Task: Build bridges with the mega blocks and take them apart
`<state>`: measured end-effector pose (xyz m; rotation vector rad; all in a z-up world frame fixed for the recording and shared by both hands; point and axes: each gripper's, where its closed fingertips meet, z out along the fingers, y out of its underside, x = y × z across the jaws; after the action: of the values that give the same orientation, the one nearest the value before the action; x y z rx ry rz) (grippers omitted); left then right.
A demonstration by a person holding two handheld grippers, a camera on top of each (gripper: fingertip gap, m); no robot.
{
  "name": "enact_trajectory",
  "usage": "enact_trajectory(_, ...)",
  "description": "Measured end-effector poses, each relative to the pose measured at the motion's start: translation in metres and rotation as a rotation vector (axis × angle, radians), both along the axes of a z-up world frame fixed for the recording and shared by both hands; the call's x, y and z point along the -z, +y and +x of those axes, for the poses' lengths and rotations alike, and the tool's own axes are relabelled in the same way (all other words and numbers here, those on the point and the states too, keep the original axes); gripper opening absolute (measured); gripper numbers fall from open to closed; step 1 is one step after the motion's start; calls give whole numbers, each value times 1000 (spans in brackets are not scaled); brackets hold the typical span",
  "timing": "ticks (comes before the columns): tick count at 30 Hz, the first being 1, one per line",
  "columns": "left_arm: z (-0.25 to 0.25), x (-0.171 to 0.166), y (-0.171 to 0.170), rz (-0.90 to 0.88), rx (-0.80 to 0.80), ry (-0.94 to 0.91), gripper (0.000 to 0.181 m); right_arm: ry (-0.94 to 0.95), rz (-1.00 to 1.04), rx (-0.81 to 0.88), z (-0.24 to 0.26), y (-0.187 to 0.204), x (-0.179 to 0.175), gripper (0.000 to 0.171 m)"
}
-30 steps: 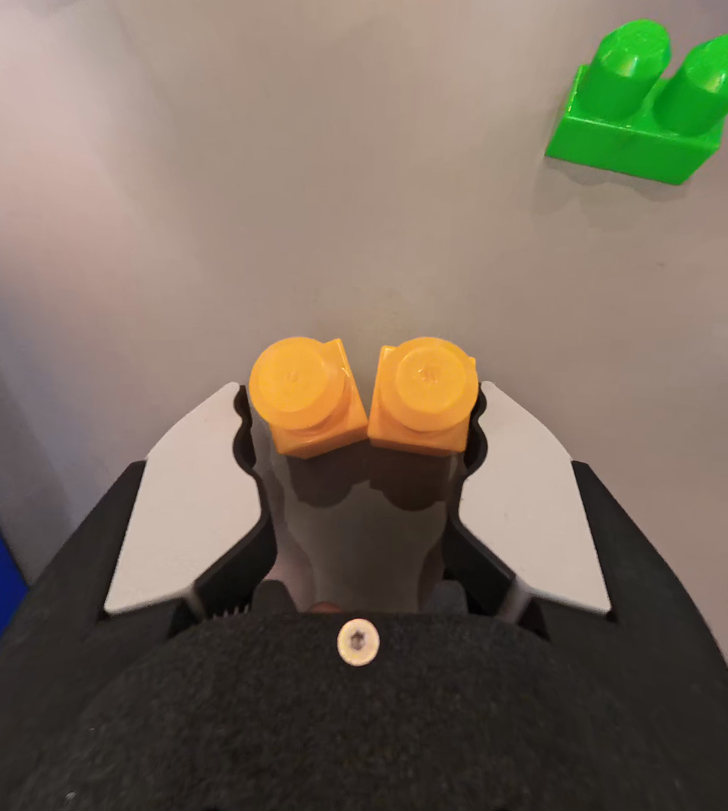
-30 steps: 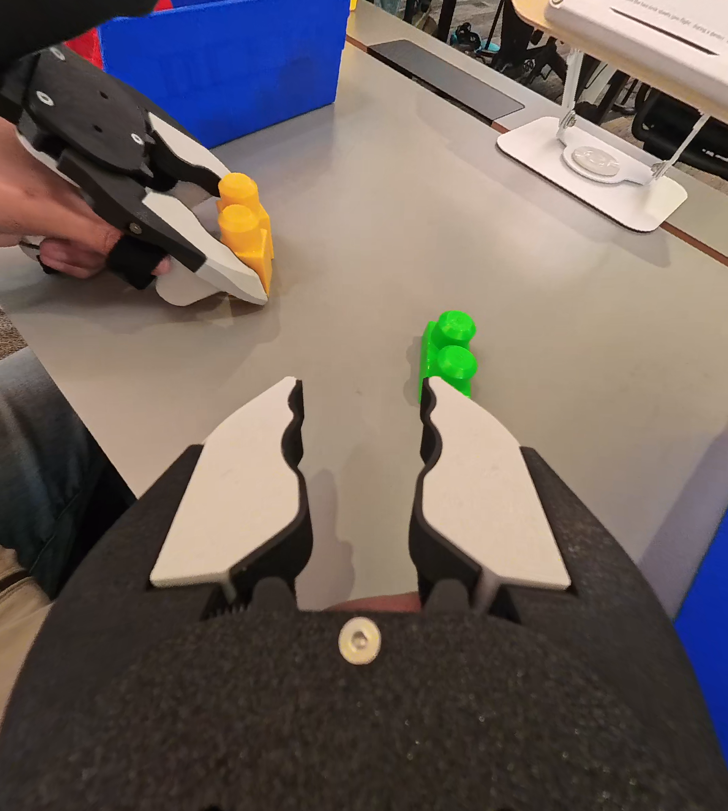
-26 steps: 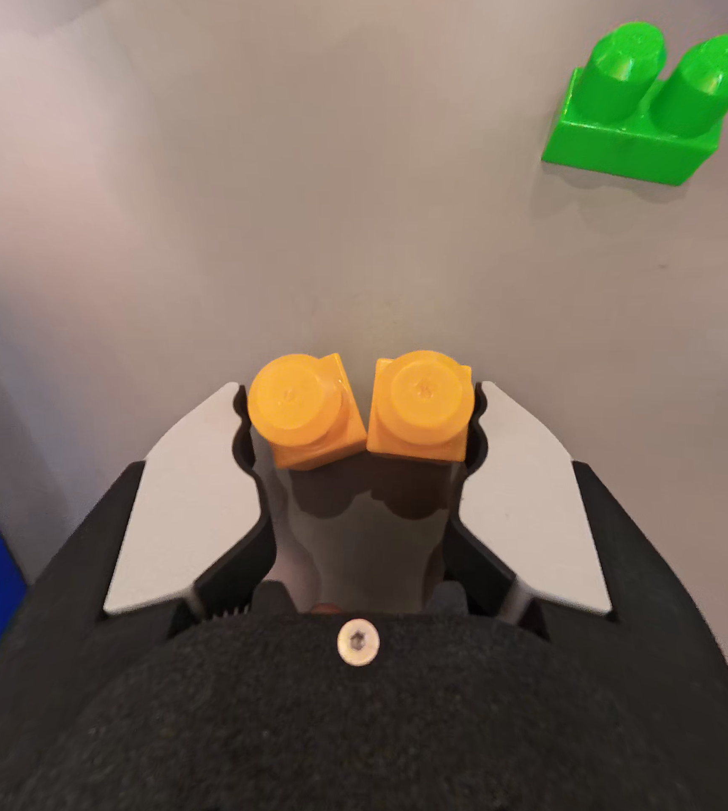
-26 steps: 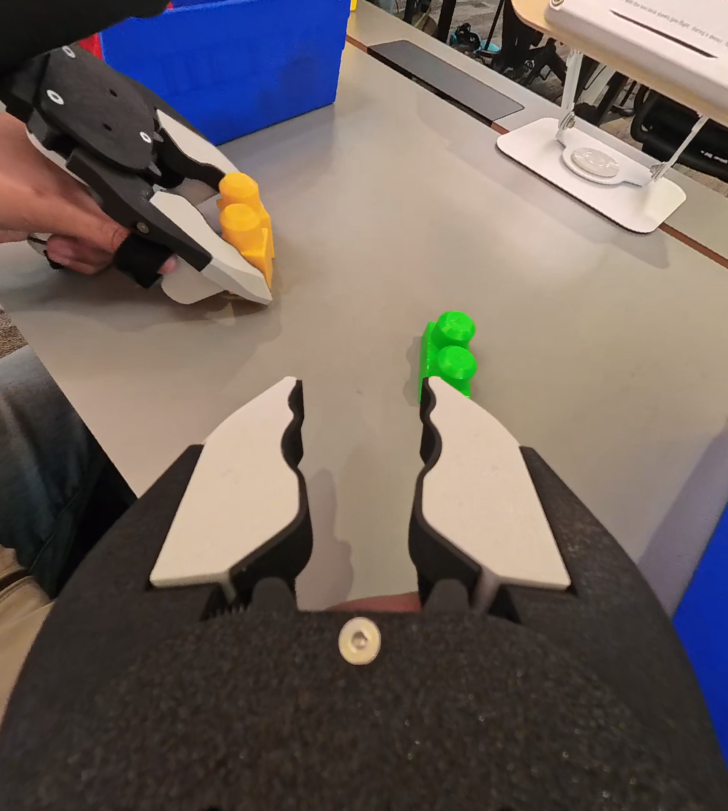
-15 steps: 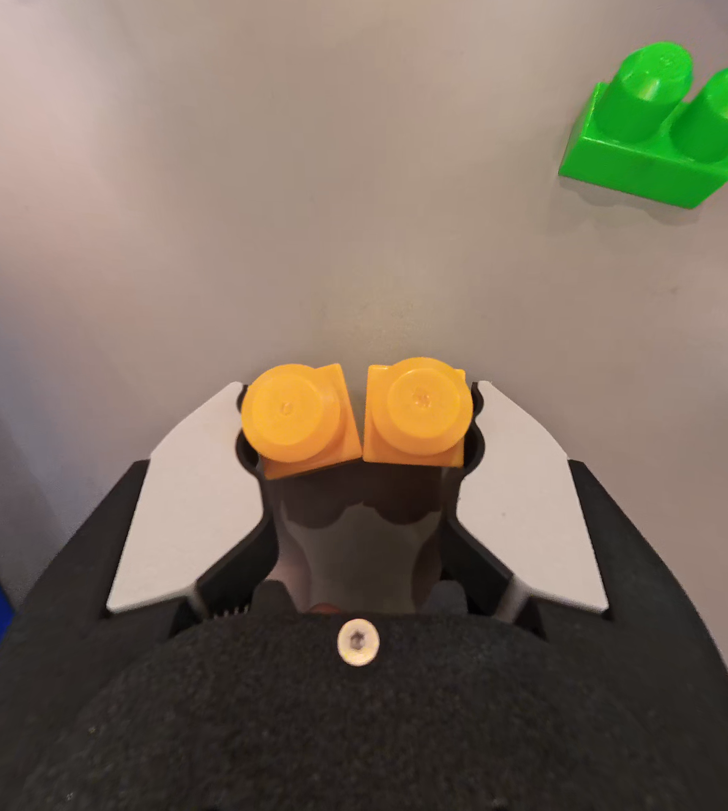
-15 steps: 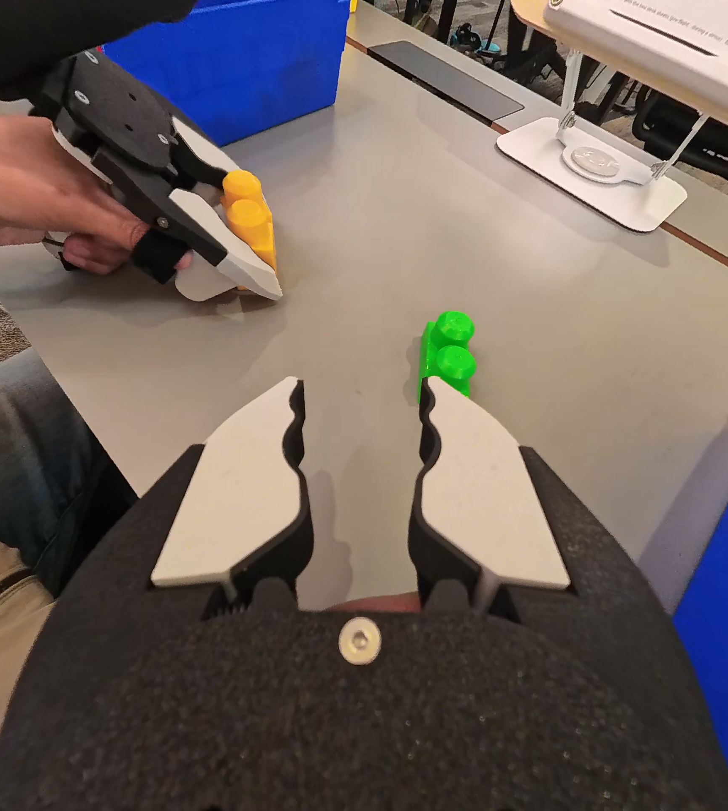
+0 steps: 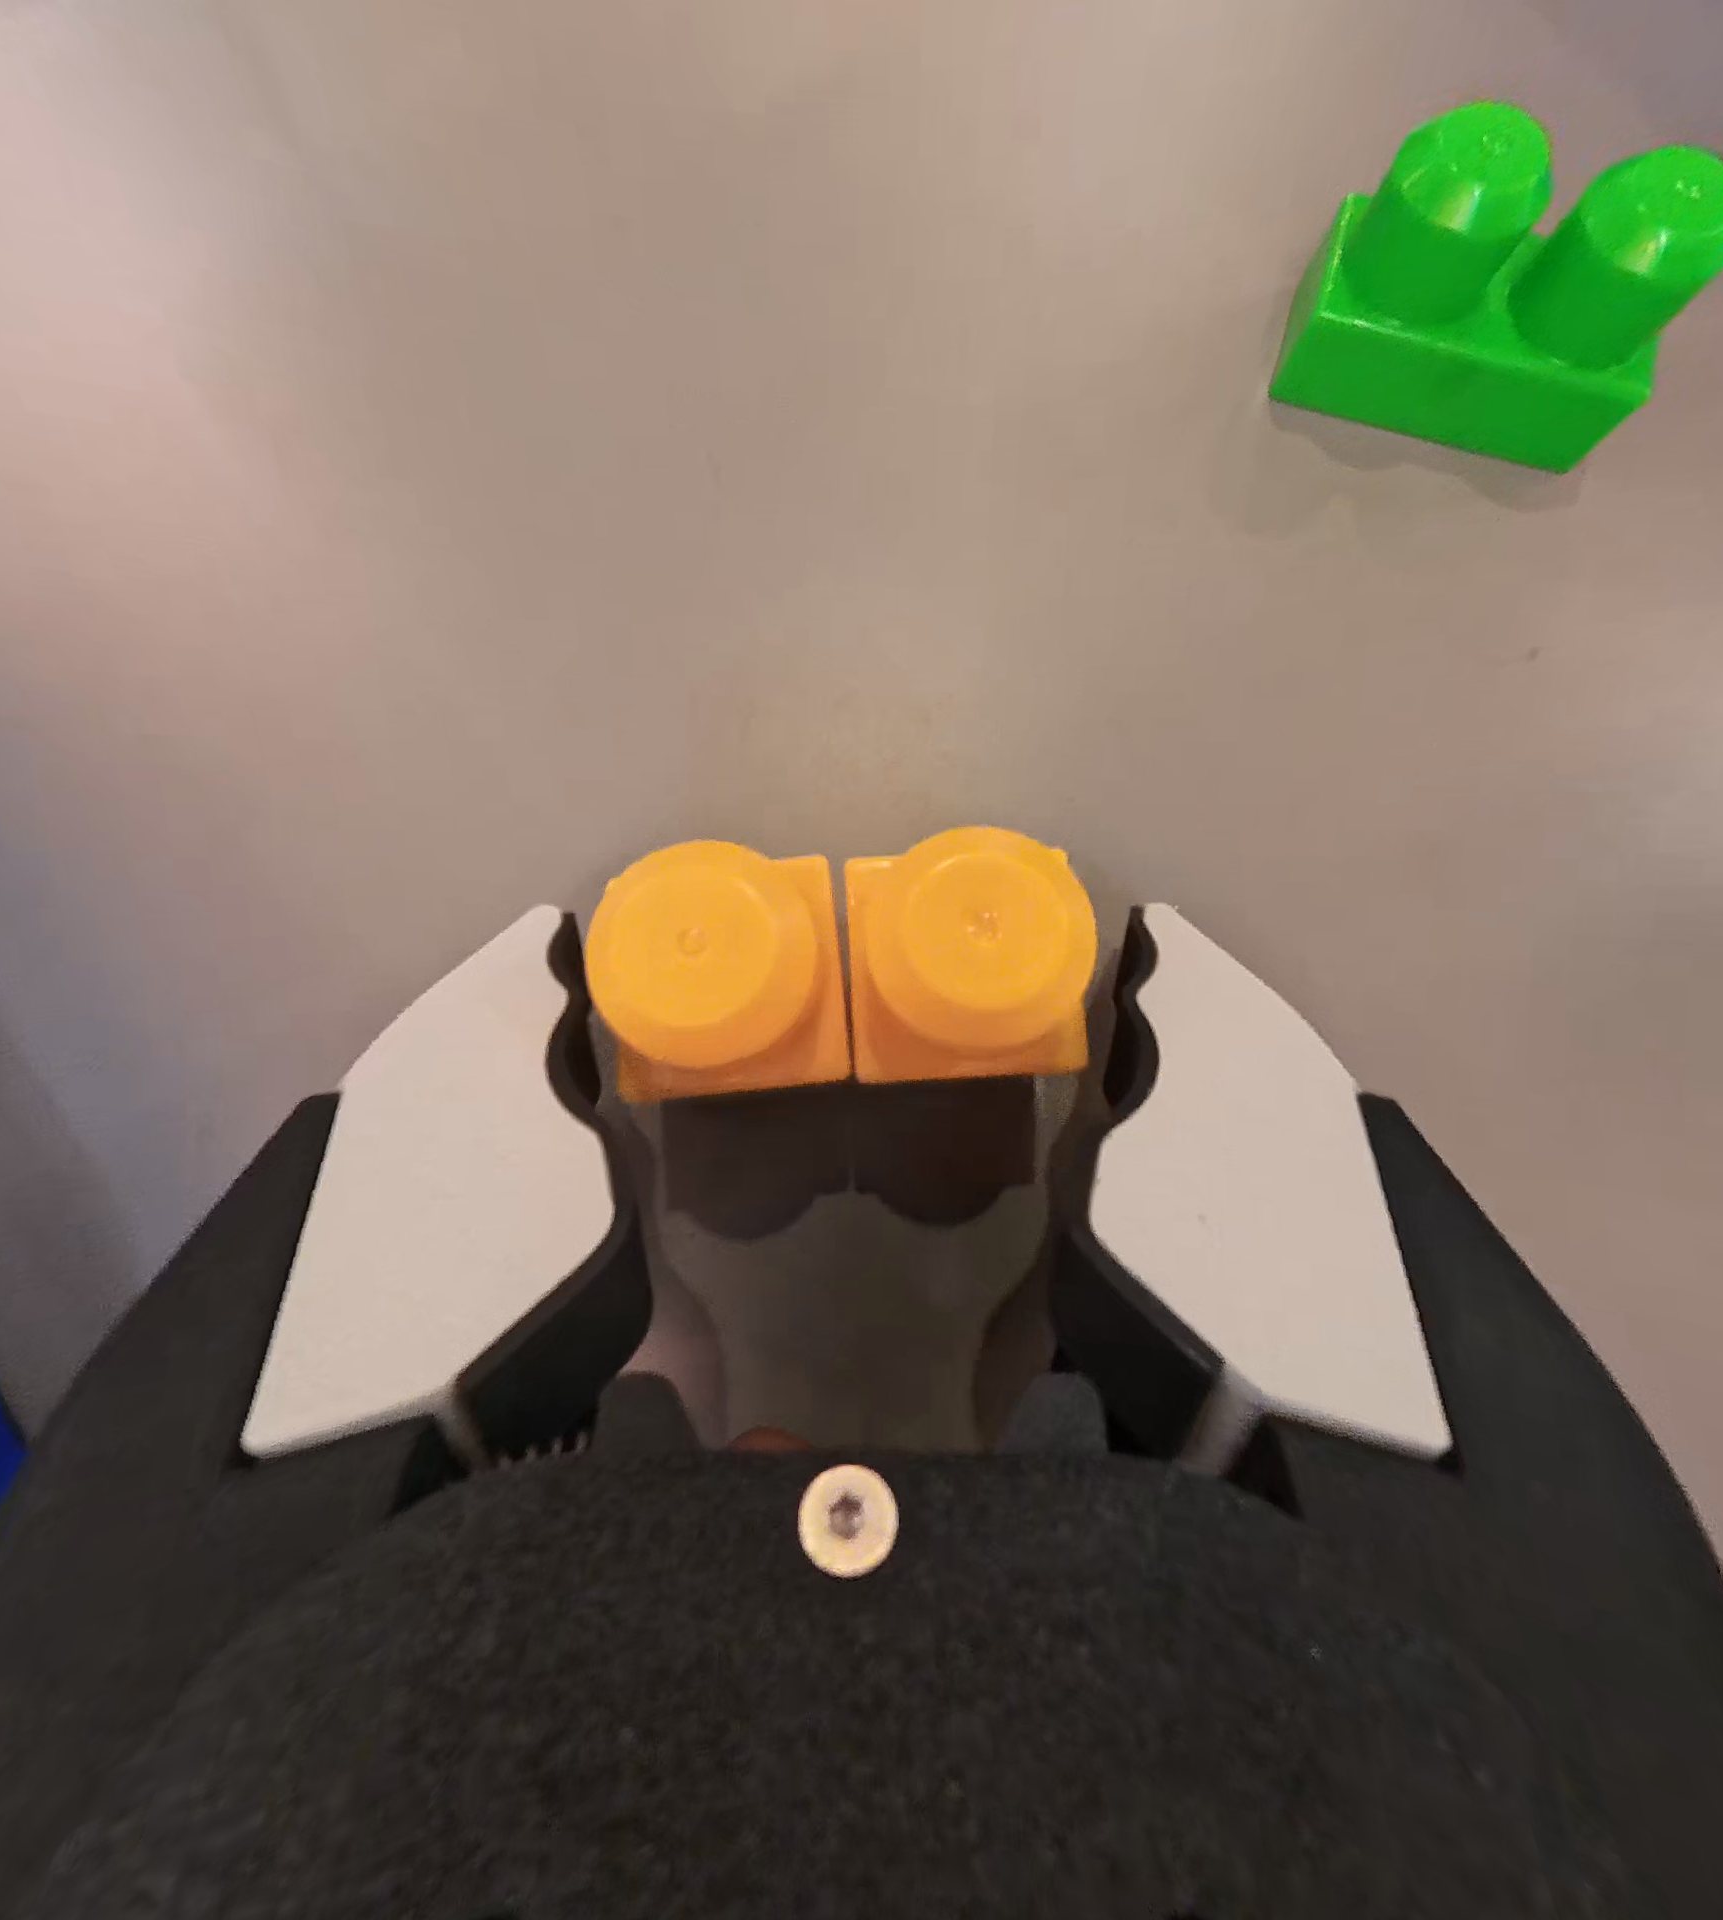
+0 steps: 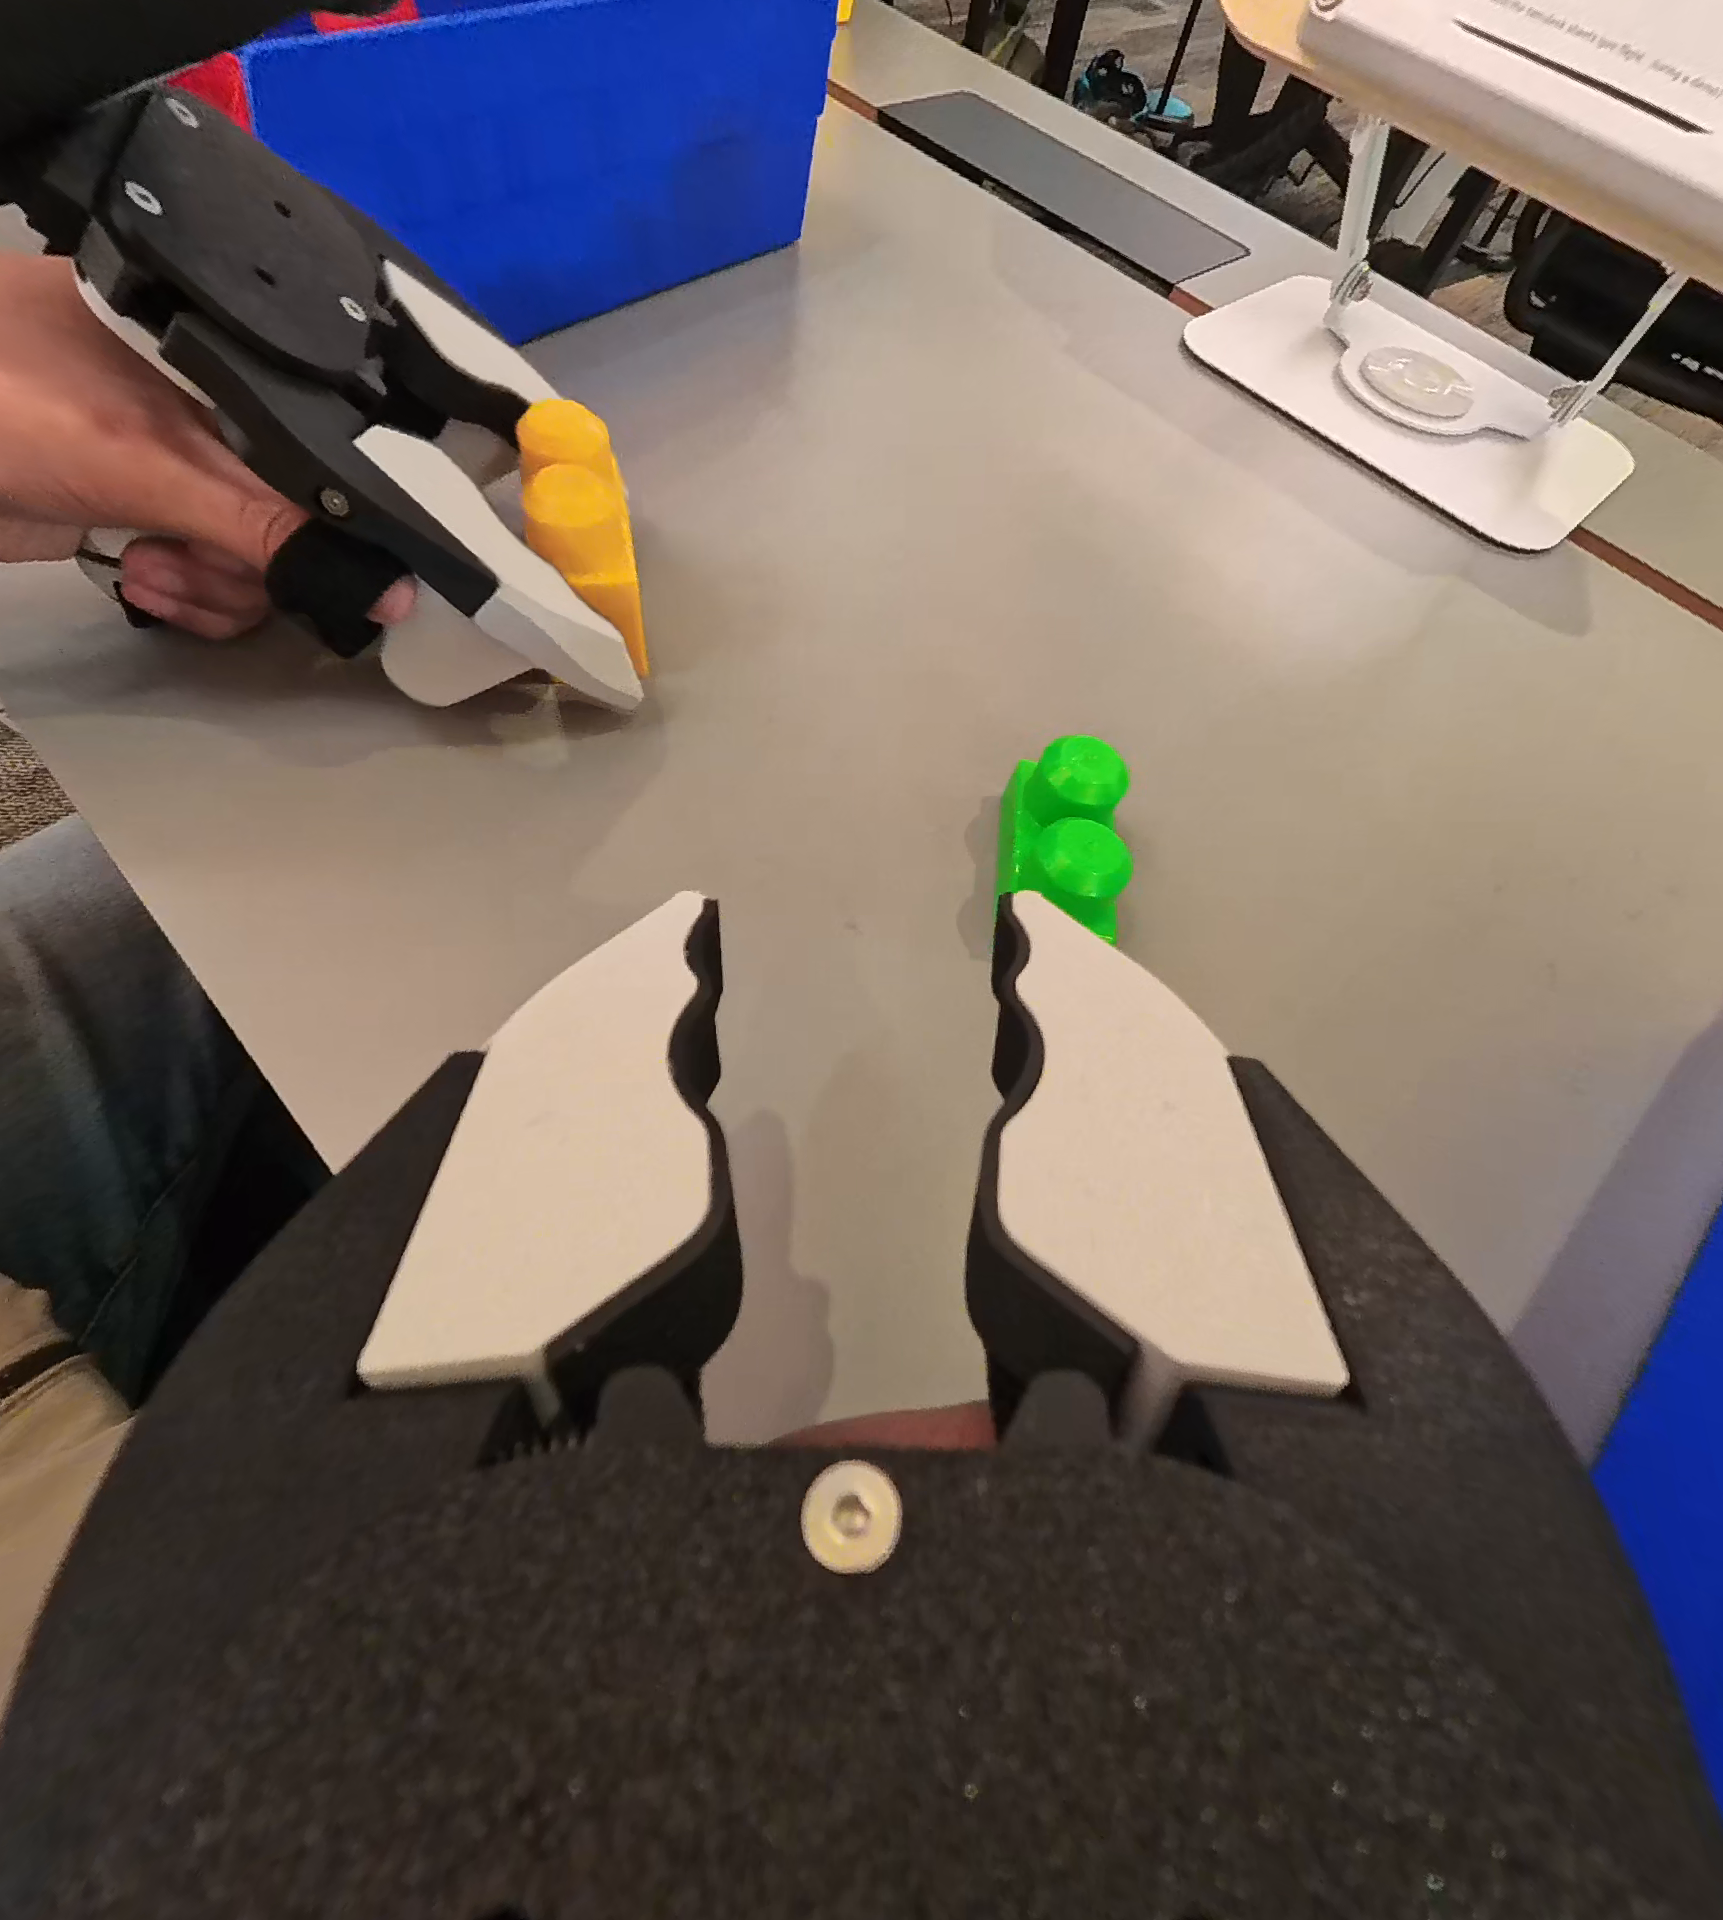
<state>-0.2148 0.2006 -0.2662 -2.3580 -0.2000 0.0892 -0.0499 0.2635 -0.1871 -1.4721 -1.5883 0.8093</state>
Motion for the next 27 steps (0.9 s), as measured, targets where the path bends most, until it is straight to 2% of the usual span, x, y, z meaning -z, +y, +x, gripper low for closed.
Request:
enact_trajectory(5,-3,3,-8,-24,-17,8,96,0,3,-4,0,-2,-1,50)
enact_trajectory(27,-5,7,-4,-42,-36,-12,89,0,6,-4,0,-2,-2,50)
